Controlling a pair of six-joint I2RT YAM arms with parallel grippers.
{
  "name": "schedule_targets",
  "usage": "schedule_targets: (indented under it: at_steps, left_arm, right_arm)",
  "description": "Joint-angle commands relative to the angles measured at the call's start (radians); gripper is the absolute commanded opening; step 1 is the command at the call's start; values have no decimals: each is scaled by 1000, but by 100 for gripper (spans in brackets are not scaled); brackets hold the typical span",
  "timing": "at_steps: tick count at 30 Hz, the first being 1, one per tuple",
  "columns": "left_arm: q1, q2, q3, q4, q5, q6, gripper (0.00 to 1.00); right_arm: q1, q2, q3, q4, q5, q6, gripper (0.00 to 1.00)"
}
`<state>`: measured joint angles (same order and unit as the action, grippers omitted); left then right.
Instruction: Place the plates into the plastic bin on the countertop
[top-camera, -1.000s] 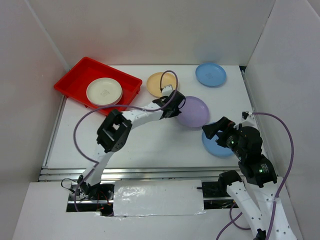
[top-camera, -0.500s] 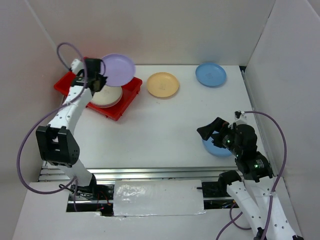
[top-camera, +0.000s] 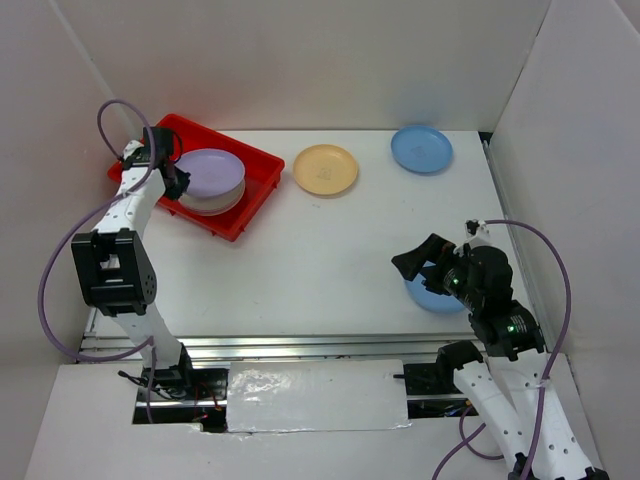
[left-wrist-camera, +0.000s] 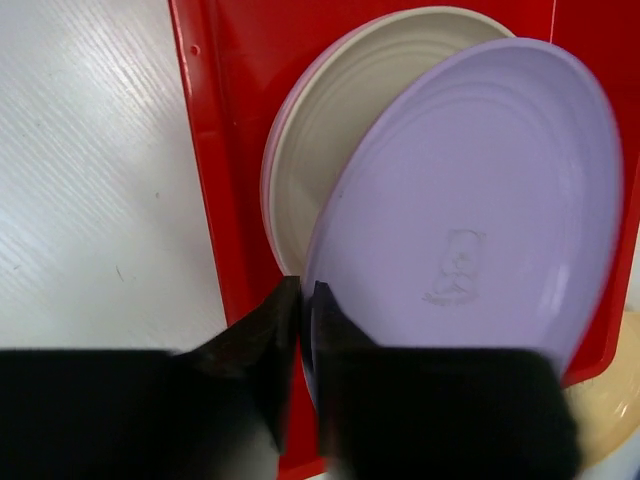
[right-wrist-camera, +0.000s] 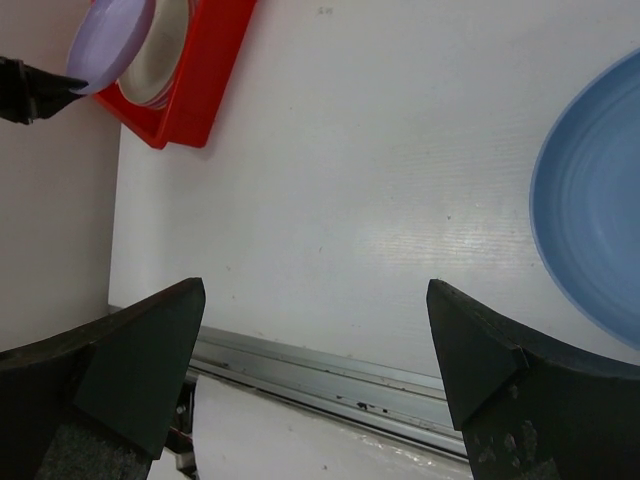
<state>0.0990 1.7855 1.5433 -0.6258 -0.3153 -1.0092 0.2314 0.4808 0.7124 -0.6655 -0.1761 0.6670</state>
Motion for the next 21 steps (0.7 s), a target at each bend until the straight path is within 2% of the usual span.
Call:
schedule_targets:
  at_steps: [1,3,4,7,8,9,10,12,13,14,15,16,18,21]
  left_arm:
    - [31,11,28,44,65,37,39]
    - [33,8,58,11,84,40,67]
    - [24,0,72,3,85,52,99]
    - [-19,-82,103,-29,70,98,99]
    - [-45,-156,95,-29,59,110,99]
    - [-139,-202,68,-3,71,160,99]
    - [-198,-251,31,106,88,191,99]
    - [-338,-356,-96,188,99,227,99]
    - [-481,-366,-142,213,85,224,99]
    - [-599,-356,-164,231,91,206,99]
    - [-645,-344,-187,253,116,190,99]
    - [-689,-306,-234,277,139,176,99]
    - [-808,-252,-267,414,185,153,99]
    - [-948,-88,-197,471,193,162,99]
  right_arm:
    - [8,5,39,44,-17,-24,100]
    - [9,13,45,44,-22,-26,100]
    - [9,16,51,41,-22,-32,100]
    - [13,28,64,35,-10,-38,100]
    - [13,28,67,35,-2,-41,100]
    - [10,30,70,32,24,-40,100]
    - [9,28,82,24,42,-37,100]
    - [9,21,96,20,78,-27,100]
    - [9,18,117,1,126,-3,100]
    - [9,13,151,-14,151,11,100]
    - [9,12,172,-32,173,23,100]
    - [9,7,191,-78,258,46,100]
    - [13,-27,244,-138,332,74,100]
    - [11,-77,312,-195,461,86,100]
